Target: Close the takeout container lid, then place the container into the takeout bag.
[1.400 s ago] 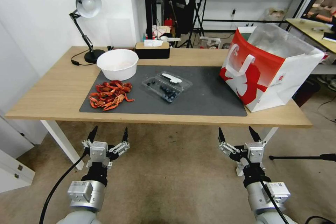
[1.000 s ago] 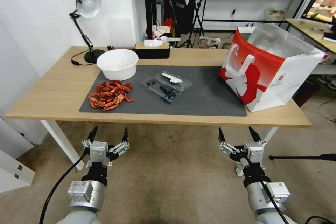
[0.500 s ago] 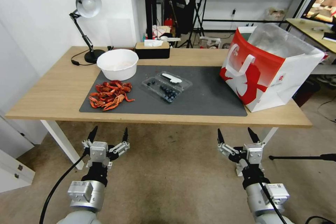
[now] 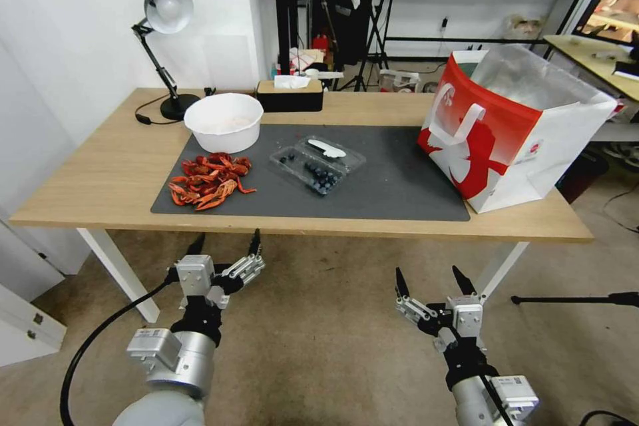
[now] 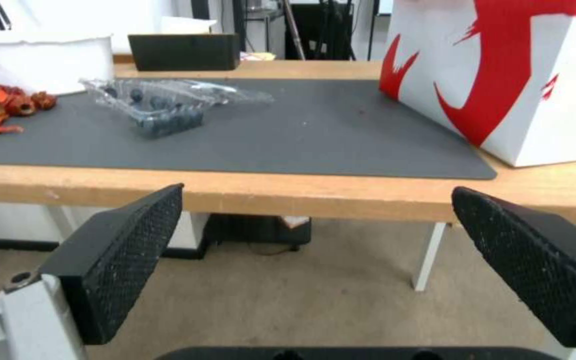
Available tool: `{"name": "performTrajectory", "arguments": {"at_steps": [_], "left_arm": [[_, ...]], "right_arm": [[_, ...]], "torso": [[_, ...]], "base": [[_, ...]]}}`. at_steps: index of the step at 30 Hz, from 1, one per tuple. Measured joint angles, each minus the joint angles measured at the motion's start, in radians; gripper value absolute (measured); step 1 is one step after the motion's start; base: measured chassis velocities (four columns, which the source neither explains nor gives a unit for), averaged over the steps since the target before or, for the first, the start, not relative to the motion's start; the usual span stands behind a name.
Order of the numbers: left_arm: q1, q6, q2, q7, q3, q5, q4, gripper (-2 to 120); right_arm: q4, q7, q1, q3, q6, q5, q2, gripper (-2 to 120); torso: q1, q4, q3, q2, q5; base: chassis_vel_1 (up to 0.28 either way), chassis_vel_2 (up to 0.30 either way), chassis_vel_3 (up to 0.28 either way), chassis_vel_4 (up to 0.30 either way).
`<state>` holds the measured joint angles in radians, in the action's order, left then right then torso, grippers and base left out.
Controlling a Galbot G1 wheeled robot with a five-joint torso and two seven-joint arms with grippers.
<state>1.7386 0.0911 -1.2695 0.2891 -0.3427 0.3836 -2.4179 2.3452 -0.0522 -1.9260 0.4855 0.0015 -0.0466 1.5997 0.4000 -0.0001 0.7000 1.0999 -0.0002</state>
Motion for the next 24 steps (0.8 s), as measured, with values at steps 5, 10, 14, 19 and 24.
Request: {"name": "performTrajectory", "arguments": {"at_steps": [5, 10, 14, 19, 24], "left_arm": [[-0.008, -0.005, 0.008, -0.030, -0.002, 0.008, 0.007, 100], [-0.009, -0.006, 0.009, -0.045, -0.005, 0.007, 0.020, 100], [-0.008, -0.007, 0.009, -0.058, -0.008, 0.006, 0.038, 100], [-0.004, -0.015, 0.010, -0.075, -0.018, 0.001, 0.062, 100], [-0.008, -0.019, 0.013, -0.086, -0.019, -0.002, 0.078, 100]], "right_arm": [[0.005, -0.001, 0.006, 0.011, 0.002, 0.008, -0.002, 100], [0.006, -0.001, 0.009, 0.019, 0.004, 0.012, -0.006, 100], [-0.006, -0.003, 0.016, 0.022, 0.006, 0.017, -0.013, 100], [-0.023, -0.011, 0.041, 0.031, 0.007, 0.038, -0.032, 100], [-0.027, -0.019, 0.066, 0.048, -0.003, 0.071, -0.057, 100]], "torso": [[0.000, 0.0001, 0.000, 0.000, 0.0002], [0.000, 0.0001, 0.000, 0.000, 0.0002], [0.000, 0.0001, 0.000, 0.000, 0.0003], [0.000, 0.0001, 0.000, 0.000, 0.0002], [0.000, 0.0001, 0.000, 0.000, 0.0002]], "base": [[0.000, 0.000, 0.000, 0.000], [0.000, 0.000, 0.000, 0.000], [0.000, 0.000, 0.000, 0.000], [0.000, 0.000, 0.000, 0.000], [0.000, 0.000, 0.000, 0.000]]}}
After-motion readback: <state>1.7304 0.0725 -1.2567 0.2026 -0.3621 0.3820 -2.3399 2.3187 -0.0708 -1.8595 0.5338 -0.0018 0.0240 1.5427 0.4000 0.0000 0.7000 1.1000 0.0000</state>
